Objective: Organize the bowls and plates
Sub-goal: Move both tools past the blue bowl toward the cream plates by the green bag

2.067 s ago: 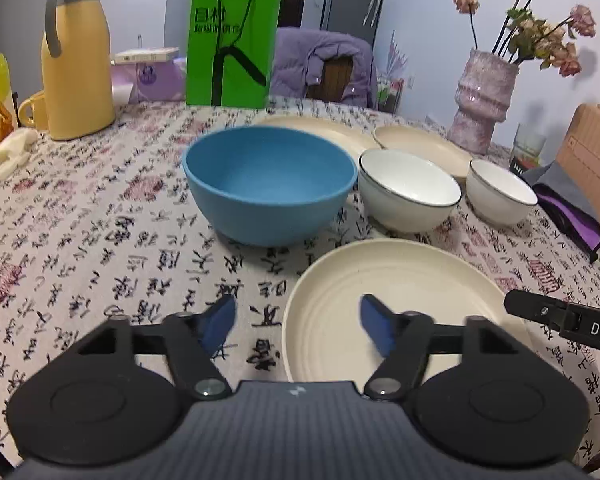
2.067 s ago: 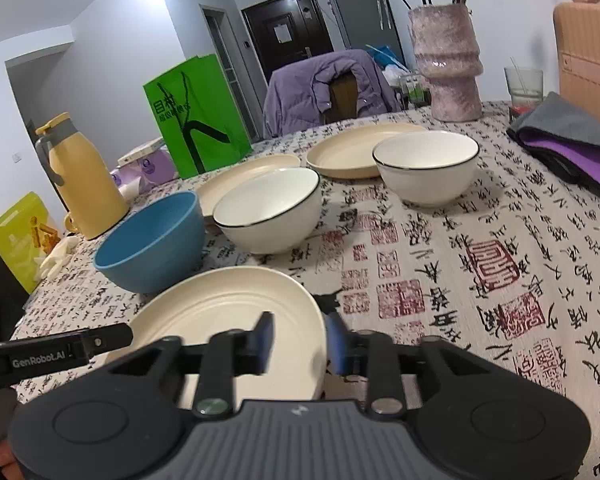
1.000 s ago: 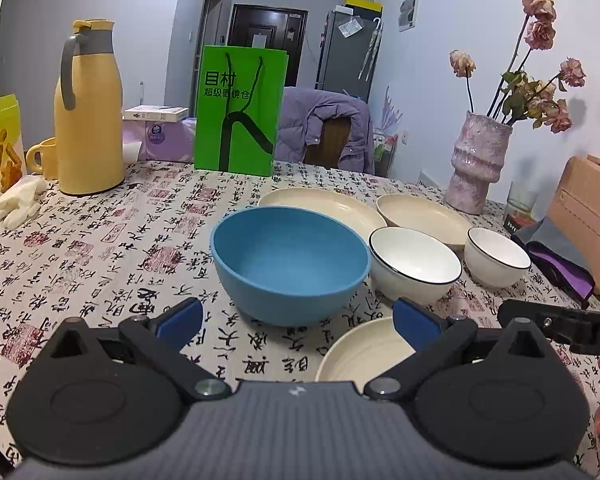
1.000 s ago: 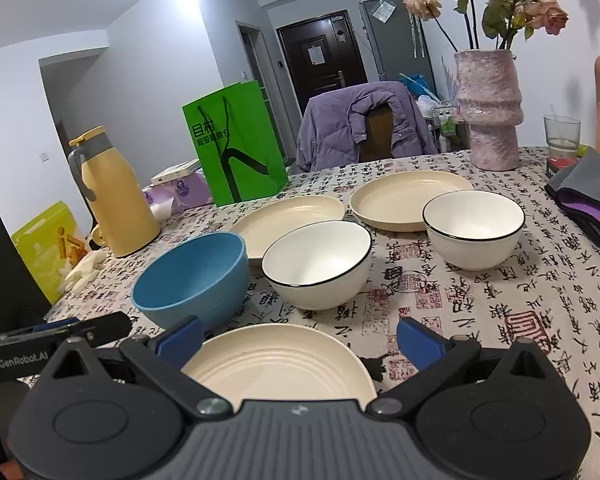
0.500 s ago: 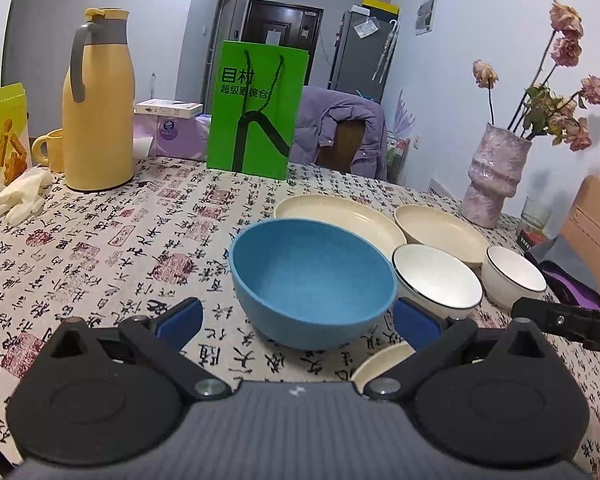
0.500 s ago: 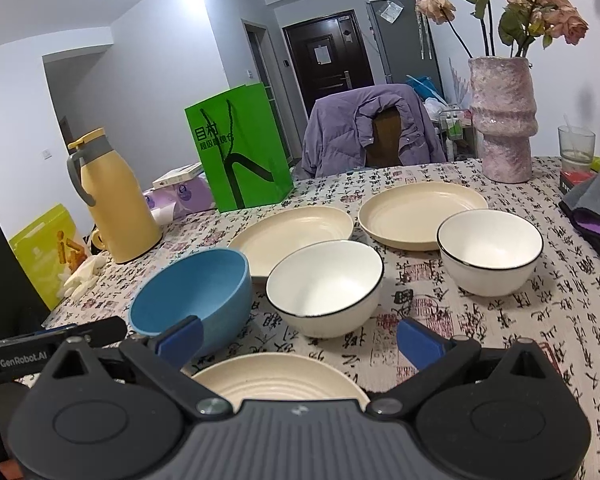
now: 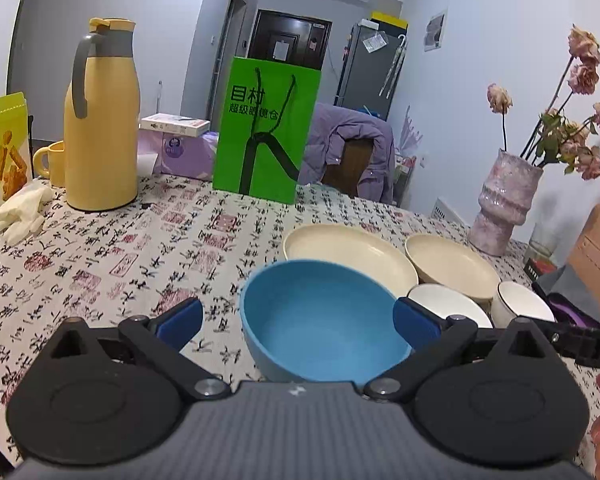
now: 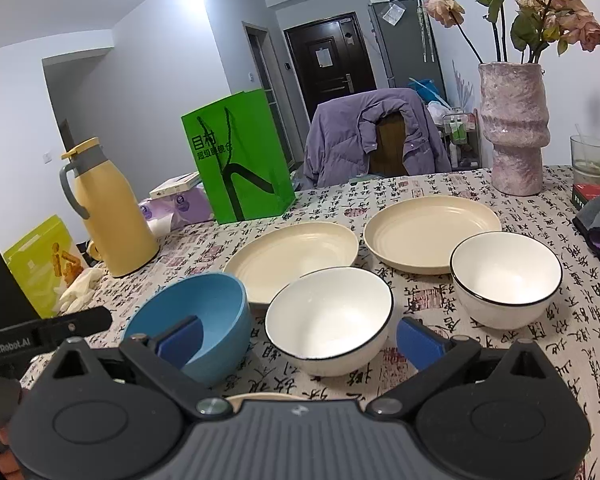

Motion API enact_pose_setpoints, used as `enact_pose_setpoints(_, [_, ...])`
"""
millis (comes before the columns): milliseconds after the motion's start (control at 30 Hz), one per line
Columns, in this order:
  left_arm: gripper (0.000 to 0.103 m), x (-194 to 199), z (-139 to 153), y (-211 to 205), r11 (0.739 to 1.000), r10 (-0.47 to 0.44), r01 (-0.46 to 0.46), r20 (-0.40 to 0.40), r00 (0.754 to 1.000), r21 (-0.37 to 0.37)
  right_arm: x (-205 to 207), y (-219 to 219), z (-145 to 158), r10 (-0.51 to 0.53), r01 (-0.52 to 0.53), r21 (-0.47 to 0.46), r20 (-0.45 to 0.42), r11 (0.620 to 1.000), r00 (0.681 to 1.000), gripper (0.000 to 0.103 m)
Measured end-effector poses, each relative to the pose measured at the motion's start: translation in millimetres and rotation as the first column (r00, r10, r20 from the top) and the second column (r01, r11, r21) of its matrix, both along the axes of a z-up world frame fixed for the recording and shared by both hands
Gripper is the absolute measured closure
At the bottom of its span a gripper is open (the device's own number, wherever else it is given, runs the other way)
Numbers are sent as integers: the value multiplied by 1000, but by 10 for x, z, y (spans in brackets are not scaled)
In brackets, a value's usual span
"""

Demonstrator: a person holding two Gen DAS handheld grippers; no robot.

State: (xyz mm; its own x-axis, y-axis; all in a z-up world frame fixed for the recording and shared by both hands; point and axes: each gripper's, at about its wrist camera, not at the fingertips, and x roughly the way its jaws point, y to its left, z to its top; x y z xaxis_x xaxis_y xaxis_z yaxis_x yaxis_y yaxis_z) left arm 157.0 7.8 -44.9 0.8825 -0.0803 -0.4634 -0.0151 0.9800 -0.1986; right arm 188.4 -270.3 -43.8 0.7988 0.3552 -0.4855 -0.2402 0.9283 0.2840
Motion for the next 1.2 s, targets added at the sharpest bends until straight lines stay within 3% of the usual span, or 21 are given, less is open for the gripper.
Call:
enact_pose_setpoints(767, [0,192,162,146,999,12,-10,71,997,-37,215,123,-30,-18,18,1,-3,1000,1000,0])
enact_pose_setpoints(1200, [0,508,222,271,997,2,1,46,999,-73,446,227,-3,-43,43,-14,-23,999,999,0])
